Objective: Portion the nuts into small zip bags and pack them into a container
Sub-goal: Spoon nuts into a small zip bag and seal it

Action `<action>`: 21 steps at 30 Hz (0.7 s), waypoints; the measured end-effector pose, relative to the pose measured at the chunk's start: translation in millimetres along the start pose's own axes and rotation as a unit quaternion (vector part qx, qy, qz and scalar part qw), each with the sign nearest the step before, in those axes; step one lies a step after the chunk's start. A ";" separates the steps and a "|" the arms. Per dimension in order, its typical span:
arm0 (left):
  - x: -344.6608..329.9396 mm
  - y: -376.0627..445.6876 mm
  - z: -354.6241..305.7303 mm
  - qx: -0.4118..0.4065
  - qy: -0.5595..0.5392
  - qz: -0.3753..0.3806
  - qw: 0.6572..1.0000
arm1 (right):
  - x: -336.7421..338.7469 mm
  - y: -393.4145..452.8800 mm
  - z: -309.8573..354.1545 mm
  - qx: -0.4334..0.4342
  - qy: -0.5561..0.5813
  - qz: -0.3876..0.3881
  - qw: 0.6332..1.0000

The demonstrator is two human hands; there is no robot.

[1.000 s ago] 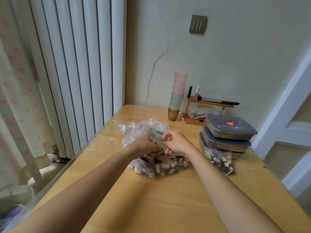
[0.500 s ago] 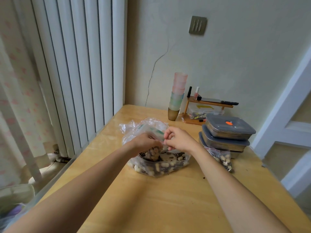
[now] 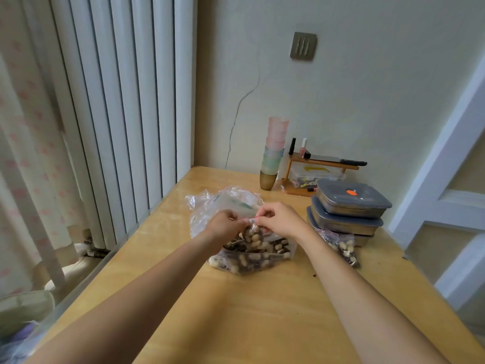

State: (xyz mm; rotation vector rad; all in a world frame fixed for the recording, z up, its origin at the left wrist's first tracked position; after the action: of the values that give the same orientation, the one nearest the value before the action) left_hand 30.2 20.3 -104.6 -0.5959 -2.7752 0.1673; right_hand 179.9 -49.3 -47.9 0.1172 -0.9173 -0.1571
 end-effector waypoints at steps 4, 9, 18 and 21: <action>0.1 -5.6 -5.3 -0.011 0.041 -0.004 0.999 | 5.2 -4.4 -0.7 -0.007 0.013 -0.013 1.000; 3.8 -16.3 -13.8 0.004 0.050 -0.030 0.998 | 8.2 -8.4 3.9 0.016 0.031 -0.026 0.999; 1.4 -39.8 -44.9 -0.065 0.202 -0.115 0.970 | 17.8 -14.0 1.1 0.013 0.062 -0.041 0.997; -4.8 -51.8 -58.0 -0.112 0.182 -0.139 0.967 | 27.4 -23.2 -5.9 -0.004 0.083 -0.068 0.994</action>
State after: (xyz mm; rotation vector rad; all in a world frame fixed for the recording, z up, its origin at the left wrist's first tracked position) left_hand 32.6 -25.7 -41.8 -0.2468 -2.4935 -0.2924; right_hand 199.0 -76.9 -33.9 0.1821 -0.7419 -0.2741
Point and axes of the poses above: each hand's wrist, its own y-axis towards the middle knuckle, its own x-axis out of the back of the hand, z = x × y, the point moved 7 cm from there along y, towards the middle knuckle, and after that the axes turned 7 degrees about x, right-handed, at the moved point
